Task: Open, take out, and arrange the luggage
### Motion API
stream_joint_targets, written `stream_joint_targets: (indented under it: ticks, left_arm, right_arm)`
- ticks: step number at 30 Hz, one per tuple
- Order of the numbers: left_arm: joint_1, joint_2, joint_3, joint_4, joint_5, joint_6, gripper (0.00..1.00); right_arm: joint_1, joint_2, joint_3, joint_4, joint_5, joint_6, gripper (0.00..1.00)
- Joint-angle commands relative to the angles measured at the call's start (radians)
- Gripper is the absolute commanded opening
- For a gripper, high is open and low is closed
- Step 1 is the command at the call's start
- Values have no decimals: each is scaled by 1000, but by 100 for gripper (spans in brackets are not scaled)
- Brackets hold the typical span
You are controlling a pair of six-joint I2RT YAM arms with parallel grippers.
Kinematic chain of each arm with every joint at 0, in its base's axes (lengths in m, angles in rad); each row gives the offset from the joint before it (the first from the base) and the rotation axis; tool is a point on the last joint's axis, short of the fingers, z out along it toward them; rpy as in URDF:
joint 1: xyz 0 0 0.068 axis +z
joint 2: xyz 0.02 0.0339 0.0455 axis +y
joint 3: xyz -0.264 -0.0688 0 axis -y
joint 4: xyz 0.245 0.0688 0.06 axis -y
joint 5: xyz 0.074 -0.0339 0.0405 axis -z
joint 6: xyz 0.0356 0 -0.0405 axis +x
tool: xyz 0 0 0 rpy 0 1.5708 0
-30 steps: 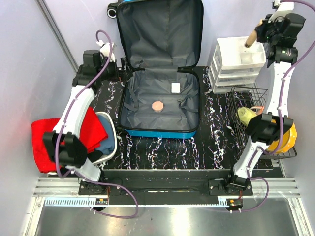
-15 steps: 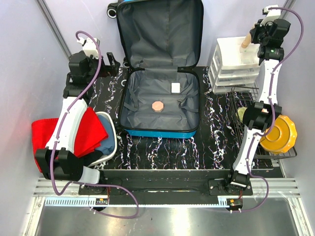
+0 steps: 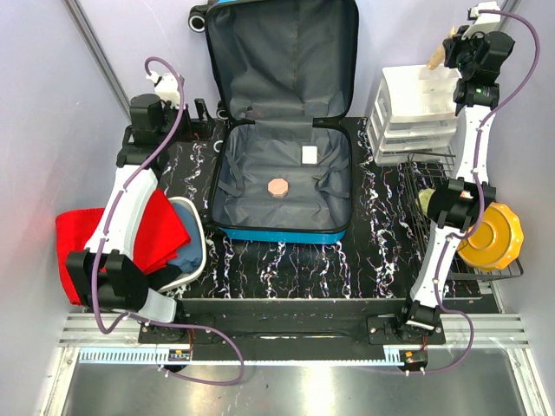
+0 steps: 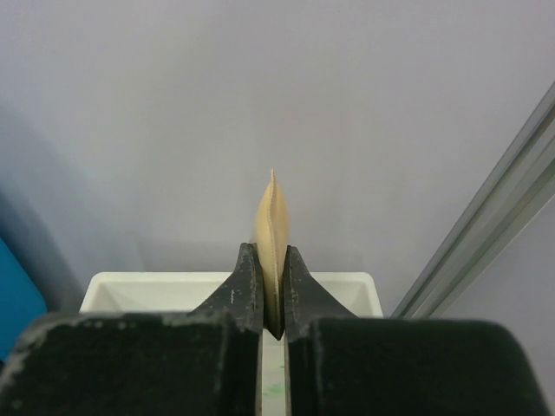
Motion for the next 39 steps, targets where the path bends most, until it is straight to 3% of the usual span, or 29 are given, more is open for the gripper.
stream_joint_targets:
  ticks: [1, 10, 14, 15, 18, 19, 23, 28, 33, 39]
  left_arm:
    - [-11, 40, 83, -35, 18, 19, 99]
    - [-57, 106, 138, -121, -5, 96, 99]
    - [-59, 87, 88, -56, -10, 117, 99]
    - [-59, 83, 82, -25, -15, 122, 99]
    - [-59, 102, 121, -60, 60, 193, 99]
    - [-59, 128, 141, -78, 74, 206, 99]
    - [-60, 198, 250, -159, 70, 155, 99]
    - [-59, 218, 255, -164, 76, 105, 99]
    - [-59, 218, 243, -147, 68, 66, 99]
    - [-57, 208, 232, -147, 41, 63, 99]
  right_arm:
    - [3, 19, 6, 88, -28, 15, 0]
    - [6, 55, 1, 86, -53, 12, 5]
    - [12, 61, 7, 85, -39, 18, 32]
    - [14, 61, 9, 85, -39, 20, 45]
    - [15, 51, 19, 85, -30, 35, 68]
    - [15, 45, 25, 88, -28, 46, 71]
    - [17, -10, 19, 89, -43, 80, 77]
    - [41, -170, -95, 25, -131, 121, 79]
    - [167, -305, -247, -135, -153, 118, 81]
    - [384, -419, -589, -123, -81, 179, 85]
